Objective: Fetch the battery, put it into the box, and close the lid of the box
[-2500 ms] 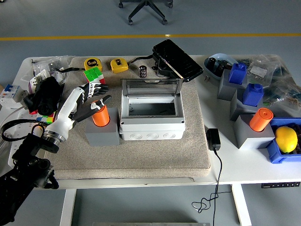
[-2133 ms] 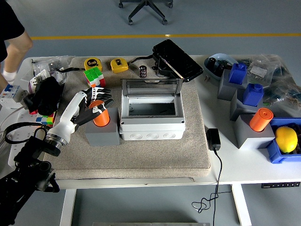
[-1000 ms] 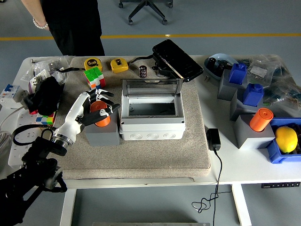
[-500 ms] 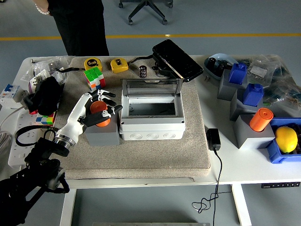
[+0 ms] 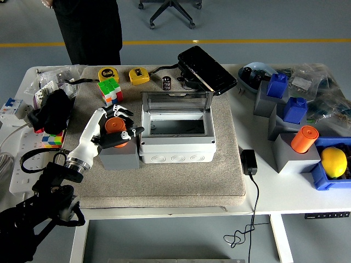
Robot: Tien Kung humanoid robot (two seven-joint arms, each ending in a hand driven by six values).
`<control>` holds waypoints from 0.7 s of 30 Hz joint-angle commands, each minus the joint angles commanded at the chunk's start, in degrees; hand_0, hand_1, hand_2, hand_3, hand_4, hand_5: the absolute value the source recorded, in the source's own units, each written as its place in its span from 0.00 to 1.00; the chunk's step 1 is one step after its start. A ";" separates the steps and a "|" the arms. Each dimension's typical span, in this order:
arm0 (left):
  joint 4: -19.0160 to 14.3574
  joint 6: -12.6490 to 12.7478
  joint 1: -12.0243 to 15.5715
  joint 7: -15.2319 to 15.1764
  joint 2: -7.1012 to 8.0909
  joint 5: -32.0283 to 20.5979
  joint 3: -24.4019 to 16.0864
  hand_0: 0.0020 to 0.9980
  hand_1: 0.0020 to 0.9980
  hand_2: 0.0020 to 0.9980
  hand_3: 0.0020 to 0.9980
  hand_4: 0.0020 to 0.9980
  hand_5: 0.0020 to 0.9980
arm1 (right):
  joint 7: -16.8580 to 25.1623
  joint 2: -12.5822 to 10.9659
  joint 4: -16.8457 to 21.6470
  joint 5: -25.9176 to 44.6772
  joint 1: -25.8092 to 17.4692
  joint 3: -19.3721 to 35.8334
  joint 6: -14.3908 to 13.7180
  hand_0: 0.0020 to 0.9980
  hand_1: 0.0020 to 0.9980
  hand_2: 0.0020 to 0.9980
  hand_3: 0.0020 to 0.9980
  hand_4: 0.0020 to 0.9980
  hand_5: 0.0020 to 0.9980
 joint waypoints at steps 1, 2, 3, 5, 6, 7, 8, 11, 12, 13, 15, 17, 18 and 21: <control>0.10 0.01 -0.12 -0.04 -0.03 -0.23 0.22 0.32 0.39 0.37 0.40 1.00 0.07 | 0.01 0.00 0.01 -0.01 0.00 0.04 0.00 0.60 0.59 0.58 0.52 0.93 0.45; 0.20 0.01 -0.23 -0.07 -0.04 -0.49 0.43 0.32 0.39 0.37 0.40 1.00 0.07 | 0.01 0.01 0.03 -0.03 0.00 0.06 0.00 0.60 0.59 0.58 0.52 0.93 0.45; 0.27 0.02 -0.31 -0.08 -0.04 -0.67 0.57 0.32 0.39 0.37 0.40 1.00 0.07 | 0.02 0.02 0.03 -0.03 -0.01 0.06 0.00 0.60 0.59 0.58 0.52 0.93 0.45; 0.46 0.04 -0.58 -0.26 0.02 -1.47 1.04 0.31 0.38 0.36 0.40 1.00 0.06 | 0.01 0.04 0.01 0.01 -0.02 -0.02 0.01 0.60 0.59 0.58 0.52 0.93 0.45; 0.53 0.07 -0.66 -0.31 0.02 -1.69 1.12 0.31 0.38 0.36 0.40 1.00 0.06 | 0.03 0.05 0.01 0.02 -0.03 -0.03 0.00 0.60 0.59 0.58 0.52 0.93 0.45; 0.67 0.10 -0.79 -0.39 -0.01 -1.97 1.23 0.31 0.38 0.36 0.40 1.00 0.06 | 0.02 0.05 0.00 0.04 -0.04 -0.07 0.00 0.60 0.59 0.58 0.52 0.93 0.45; 0.82 0.12 -0.90 -0.45 -0.05 -2.23 1.34 0.31 0.38 0.36 0.40 1.00 0.06 | 0.02 0.06 0.00 0.06 -0.05 -0.11 0.01 0.60 0.59 0.58 0.52 0.93 0.45; 1.25 0.14 -1.22 -0.64 -0.17 -2.97 1.72 0.25 0.37 0.35 0.38 1.00 0.06 | 0.02 0.09 0.01 0.08 -0.08 -0.15 0.02 0.60 0.59 0.58 0.52 0.92 0.45; 1.40 0.16 -1.36 -0.77 -0.21 -3.32 1.85 0.25 0.37 0.35 0.38 1.00 0.06 | 0.03 0.09 0.02 0.09 -0.06 -0.18 0.00 0.60 0.59 0.58 0.52 0.92 0.45; 1.47 0.18 -1.46 -0.86 -0.23 -3.56 1.93 0.25 0.37 0.35 0.38 1.00 0.06 | 0.03 0.09 0.01 0.10 -0.03 -0.21 0.00 0.60 0.59 0.58 0.52 0.92 0.45; 1.59 0.21 -1.63 -0.95 -0.24 -3.96 2.17 0.25 0.37 0.35 0.38 1.00 0.06 | 0.05 0.10 0.00 0.10 -0.03 -0.15 -0.02 0.60 0.59 0.58 0.52 0.92 0.45; 1.67 0.32 -1.73 -1.08 -0.23 -4.26 2.35 0.09 0.26 0.29 0.30 1.00 0.06 | 0.05 0.09 0.00 0.10 -0.04 -0.13 -0.02 0.60 0.59 0.57 0.52 0.92 0.45; 1.77 0.31 -1.80 -1.13 -0.24 -4.51 2.45 0.09 0.26 0.29 0.30 1.00 0.06 | 0.05 0.08 -0.01 0.08 -0.05 -0.13 -0.02 0.60 0.59 0.57 0.52 0.92 0.45; 2.00 0.53 -1.97 -1.67 -0.25 -5.49 2.79 0.09 0.26 0.29 0.30 1.00 0.06 | 0.07 0.07 -0.04 0.09 -0.07 -0.07 -0.06 0.60 0.59 0.57 0.52 0.92 0.45</control>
